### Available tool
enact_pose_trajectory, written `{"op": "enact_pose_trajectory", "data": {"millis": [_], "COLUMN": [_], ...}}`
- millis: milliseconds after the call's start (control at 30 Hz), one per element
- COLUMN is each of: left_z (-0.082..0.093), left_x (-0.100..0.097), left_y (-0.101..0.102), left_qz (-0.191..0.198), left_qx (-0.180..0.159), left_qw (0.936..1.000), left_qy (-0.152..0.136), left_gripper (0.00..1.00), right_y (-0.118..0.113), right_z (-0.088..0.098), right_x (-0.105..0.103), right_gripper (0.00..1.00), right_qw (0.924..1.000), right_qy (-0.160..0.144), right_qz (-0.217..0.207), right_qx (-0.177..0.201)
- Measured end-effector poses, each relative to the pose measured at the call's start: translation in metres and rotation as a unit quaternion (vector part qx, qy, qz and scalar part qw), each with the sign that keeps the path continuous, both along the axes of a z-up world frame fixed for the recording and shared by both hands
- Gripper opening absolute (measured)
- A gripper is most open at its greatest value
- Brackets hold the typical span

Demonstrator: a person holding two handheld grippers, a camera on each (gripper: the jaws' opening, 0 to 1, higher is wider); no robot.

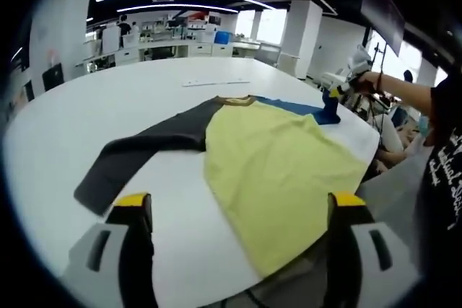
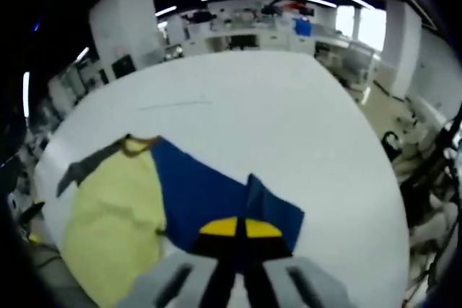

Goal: Fold the garment on the visible template until the final outline fits inside the template.

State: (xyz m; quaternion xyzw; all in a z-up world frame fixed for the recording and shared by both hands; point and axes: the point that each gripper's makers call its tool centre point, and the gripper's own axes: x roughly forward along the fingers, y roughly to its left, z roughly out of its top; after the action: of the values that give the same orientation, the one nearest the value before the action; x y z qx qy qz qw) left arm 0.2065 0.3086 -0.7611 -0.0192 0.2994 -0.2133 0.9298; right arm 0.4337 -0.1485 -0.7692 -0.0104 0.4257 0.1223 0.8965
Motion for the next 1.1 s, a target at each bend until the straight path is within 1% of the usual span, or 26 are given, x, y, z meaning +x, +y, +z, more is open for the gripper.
{"op": "enact_pose_trajectory", "data": {"millis": [33, 67, 200, 267, 367, 467, 533, 600, 767, 833, 933, 1000, 1067, 1100], "left_z": [0.000, -0.001, -0.004, -0.006, -0.007, -0.008, -0.008, -0.007, -0.006, -0.005, -0.006, -0.005, -0.005, -0.005], "left_x": [0.000, -0.001, -0.001, -0.001, -0.001, -0.001, -0.001, -0.002, -0.001, -0.001, -0.001, -0.002, -0.002, -0.002], "left_y": [0.000, 0.000, 0.001, 0.004, 0.005, 0.005, 0.004, 0.003, -0.002, -0.005, -0.007, -0.008, -0.008, -0.008], "left_qz": [0.000, -0.001, -0.001, -0.002, -0.004, -0.005, -0.005, -0.006, -0.009, -0.011, -0.014, -0.014, -0.014, -0.015], "left_qx": [0.000, -0.001, 0.001, 0.004, 0.003, 0.003, 0.003, 0.002, 0.003, 0.003, 0.003, 0.003, 0.002, 0.002], "left_qw": [1.0000, 1.0000, 1.0000, 1.0000, 1.0000, 1.0000, 1.0000, 1.0000, 0.9999, 0.9999, 0.9998, 0.9998, 0.9998, 0.9998], "left_qy": [0.001, 0.001, 0.004, 0.004, 0.005, 0.006, 0.006, 0.006, 0.008, 0.008, 0.011, 0.011, 0.011, 0.012], "left_gripper": [0.98, 0.98, 0.98, 0.98, 0.98, 0.98, 0.98, 0.98, 0.98, 0.98, 0.98, 0.98, 0.98, 0.98], "right_y": [0.013, 0.018, 0.022, 0.034, 0.045, 0.060, 0.067, 0.071, 0.094, 0.099, 0.112, 0.114, 0.125, 0.126], "right_z": [0.004, 0.004, 0.001, 0.005, 0.007, 0.010, 0.011, 0.009, 0.015, 0.014, 0.017, 0.016, 0.019, 0.020], "right_x": [-0.009, -0.010, 0.004, -0.002, 0.002, -0.001, 0.002, 0.012, 0.014, 0.023, 0.019, 0.030, 0.023, 0.025], "right_gripper": [0.00, 0.00, 0.00, 0.00, 0.00, 0.00, 0.00, 0.00, 0.00, 0.00, 0.00, 0.00, 0.00, 0.00], "right_qw": [1.0000, 1.0000, 0.9998, 0.9998, 0.9996, 0.9992, 0.9990, 0.9987, 0.9978, 0.9974, 0.9968, 0.9963, 0.9959, 0.9958], "right_qy": [0.000, 0.000, 0.000, -0.001, -0.004, -0.006, -0.007, -0.006, -0.010, -0.010, -0.011, -0.010, -0.011, -0.011], "right_qz": [0.004, 0.007, 0.017, 0.021, 0.028, 0.036, 0.042, 0.049, 0.062, 0.068, 0.076, 0.081, 0.086, 0.087], "right_qx": [0.002, 0.003, 0.005, 0.006, 0.009, 0.013, 0.015, 0.015, 0.020, 0.023, 0.023, 0.026, 0.027, 0.028]}}
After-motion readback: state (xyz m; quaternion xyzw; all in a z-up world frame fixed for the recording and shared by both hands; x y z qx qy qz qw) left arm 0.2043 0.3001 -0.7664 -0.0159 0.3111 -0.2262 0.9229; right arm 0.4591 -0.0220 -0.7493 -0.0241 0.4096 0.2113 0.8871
